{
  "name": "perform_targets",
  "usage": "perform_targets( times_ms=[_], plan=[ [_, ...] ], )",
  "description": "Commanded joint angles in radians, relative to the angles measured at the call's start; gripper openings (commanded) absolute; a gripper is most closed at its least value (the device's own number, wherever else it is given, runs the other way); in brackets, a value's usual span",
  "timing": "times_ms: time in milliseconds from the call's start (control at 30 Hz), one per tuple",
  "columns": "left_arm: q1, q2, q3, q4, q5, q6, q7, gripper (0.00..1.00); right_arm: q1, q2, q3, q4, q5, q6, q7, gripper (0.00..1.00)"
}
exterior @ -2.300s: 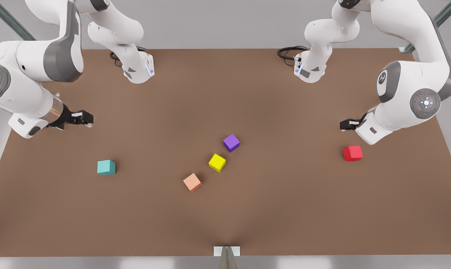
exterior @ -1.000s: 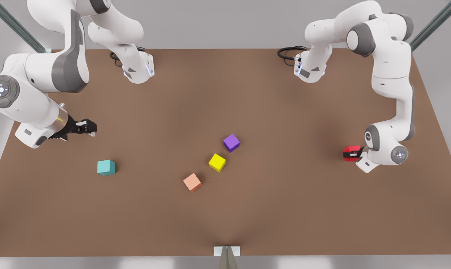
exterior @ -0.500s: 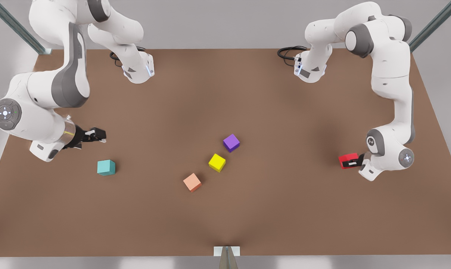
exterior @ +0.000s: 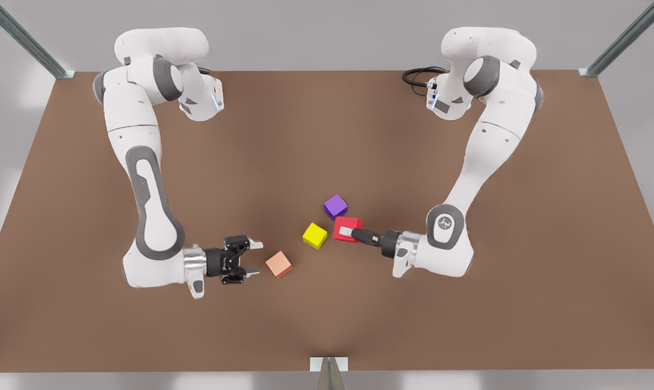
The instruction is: Pick up red wooden cube and pass to hand red wooden cube and place in blue wooden cube
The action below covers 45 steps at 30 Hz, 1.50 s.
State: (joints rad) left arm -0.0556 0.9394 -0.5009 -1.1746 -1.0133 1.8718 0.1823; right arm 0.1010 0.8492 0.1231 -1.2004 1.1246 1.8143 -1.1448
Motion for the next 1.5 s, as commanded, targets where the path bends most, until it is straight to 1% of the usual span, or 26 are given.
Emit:
perform_targets(
  times_ms=[0,100,200,267,367,600,733,867,1033,1467],
  plan=[
    [-0.018,0.035,-0.018,0.052,-0.064,0.053,0.063,0.66,0.016,0.005,0.003,-0.002,0.156,0.238,-1.19,1.0],
    [-0.018,0.049,-0.018,0.062,-0.064,0.05,0.098,0.67,0.066,0.004,0.003,-0.04,0.287,0.224,-1.227,1.0],
    [-0.016,0.055,-0.018,0.062,-0.064,0.05,0.101,0.67,0.063,-0.07,0.024,-0.169,0.337,0.223,-1.332,1.0],
    [-0.016,0.07,-0.019,0.073,-0.065,0.053,0.103,0.67,0.062,-0.108,0.047,-0.252,0.409,0.223,-1.4,1.0],
    [-0.016,0.075,-0.019,0.075,-0.088,0.053,0.103,0.67,0.069,-0.096,0.069,-0.254,0.485,0.215,-1.423,1.0],
    [-0.016,0.078,-0.021,0.073,-0.094,0.052,0.103,0.67,0.123,-0.064,0.073,-0.24,0.587,0.224,-1.429,1.0],
    [-0.016,0.078,-0.021,0.073,-0.094,0.052,0.137,0.67,0.12,-0.065,0.075,-0.249,0.593,0.203,-1.435,1.0],
    [-0.015,0.081,-0.019,0.073,-0.094,0.052,0.14,0.67,0.12,-0.065,0.113,-0.249,0.598,0.203,-1.435,1.0],
    [-0.015,0.085,-0.021,0.073,-0.094,0.052,0.14,0.67,0.126,-0.073,0.132,-0.271,0.621,0.211,-1.437,1.0],
    [-0.016,0.087,-0.022,0.075,-0.096,0.055,0.151,0.67,0.174,-0.056,0.135,-0.263,0.664,0.264,-1.437,1.0]
  ],
)
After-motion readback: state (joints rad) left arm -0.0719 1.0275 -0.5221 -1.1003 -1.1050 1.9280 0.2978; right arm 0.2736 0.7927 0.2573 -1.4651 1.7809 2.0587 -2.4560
